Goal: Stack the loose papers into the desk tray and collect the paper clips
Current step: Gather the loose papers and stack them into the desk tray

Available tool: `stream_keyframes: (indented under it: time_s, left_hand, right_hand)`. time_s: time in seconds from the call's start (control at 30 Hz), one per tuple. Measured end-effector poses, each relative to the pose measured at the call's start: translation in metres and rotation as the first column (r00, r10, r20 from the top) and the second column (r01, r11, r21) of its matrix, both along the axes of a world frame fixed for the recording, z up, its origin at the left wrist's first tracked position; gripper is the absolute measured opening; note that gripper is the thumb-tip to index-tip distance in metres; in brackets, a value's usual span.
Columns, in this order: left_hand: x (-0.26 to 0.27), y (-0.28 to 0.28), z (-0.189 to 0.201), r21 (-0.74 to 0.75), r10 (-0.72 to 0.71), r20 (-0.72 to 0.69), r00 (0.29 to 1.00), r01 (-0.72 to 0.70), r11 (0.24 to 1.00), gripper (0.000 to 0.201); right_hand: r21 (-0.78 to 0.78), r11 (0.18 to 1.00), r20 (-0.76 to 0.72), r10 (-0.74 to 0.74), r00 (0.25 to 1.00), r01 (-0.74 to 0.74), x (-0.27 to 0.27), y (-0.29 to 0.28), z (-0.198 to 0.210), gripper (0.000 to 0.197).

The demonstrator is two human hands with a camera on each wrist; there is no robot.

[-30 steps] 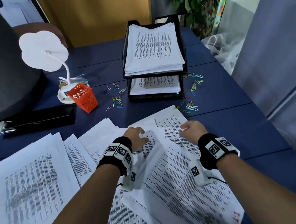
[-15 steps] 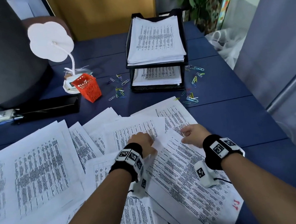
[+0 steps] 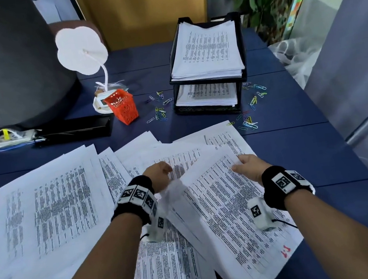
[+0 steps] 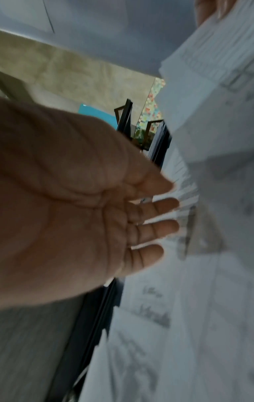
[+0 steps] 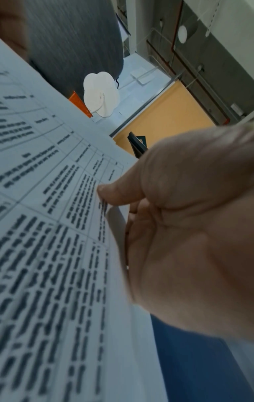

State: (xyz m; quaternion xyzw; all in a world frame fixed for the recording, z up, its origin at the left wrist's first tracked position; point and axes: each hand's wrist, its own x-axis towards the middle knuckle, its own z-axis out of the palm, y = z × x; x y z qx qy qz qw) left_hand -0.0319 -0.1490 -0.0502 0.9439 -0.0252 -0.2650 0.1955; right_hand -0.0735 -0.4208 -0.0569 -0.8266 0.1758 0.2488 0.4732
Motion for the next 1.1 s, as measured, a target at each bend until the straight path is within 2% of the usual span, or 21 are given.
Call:
stream_keyframes:
  time_s: [0.07,0.13,0.2,0.3,0.4,0.5,0.63,0.7,0.8,0.93,1.03,1.1]
  left_hand:
    - [0.000,0.016,0.000,0.205,-0.092,-0.089,0.992,0.109,0.973,0.047]
    - [-0.004,0.023,0.000,0.321,-0.128,-0.120,0.985,0.161,0.933,0.057]
    - [-0.009,0.025,-0.003,0.379,-0.150,-0.080,0.985,0.169,0.910,0.060]
    - [-0.010,0.029,-0.006,0.416,-0.152,-0.094,0.984,0.177,0.892,0.055]
    - [-0.010,0.031,-0.001,0.368,-0.116,-0.133,0.984,0.158,0.916,0.059]
    - [-0.008,0.036,-0.003,0.287,-0.078,-0.114,0.990,0.108,0.952,0.063]
    - [-0.005,0.041,-0.002,0.259,-0.097,-0.118,0.988,0.125,0.958,0.040]
    - [-0.003,0.043,0.001,0.218,-0.101,-0.088,0.991,0.118,0.969,0.029]
    - [0.004,0.048,0.002,0.069,-0.060,-0.005,0.998,0.060,0.996,0.027]
    - [0.017,0.046,0.009,-0.082,0.006,0.124,0.992,0.004,0.997,0.024]
    - [0.022,0.039,0.017,-0.181,0.036,0.151,0.988,-0.008,0.983,0.022]
    - [0.025,0.035,0.020,-0.238,0.052,0.164,0.985,-0.012,0.971,0.019]
  right_hand:
    - [-0.026,1.000,-0.010,-0.004,1.000,0.004,0.003,0.002,-0.001,0.029]
    - [-0.040,0.999,-0.031,-0.001,1.000,0.000,0.003,0.005,-0.001,0.029]
    - [-0.055,0.998,-0.037,0.004,0.999,-0.006,0.006,0.005,-0.004,0.032]
    - [-0.058,0.998,-0.049,-0.011,0.999,0.008,0.007,0.007,-0.004,0.039]
    - [-0.048,0.999,-0.076,-0.018,0.997,0.014,0.008,0.007,-0.005,0.042]
    - [-0.032,0.999,-0.080,-0.037,0.996,0.035,0.007,0.007,-0.007,0.040]
    - [0.003,0.995,-0.102,-0.096,0.990,0.097,0.006,0.007,-0.008,0.053]
    - [0.024,0.993,-0.120,-0.115,0.986,0.119,0.006,0.008,-0.008,0.058]
    - [0.040,0.988,-0.119,-0.146,0.982,0.152,0.006,0.011,-0.004,0.062]
    - [0.076,0.986,-0.076,-0.143,0.987,0.149,0.007,0.020,0.000,0.046]
    - [0.094,0.985,-0.035,-0.140,0.990,0.143,0.008,0.030,0.000,0.064]
    - [0.102,0.987,-0.014,-0.123,0.992,0.124,0.011,0.033,-0.003,0.066]
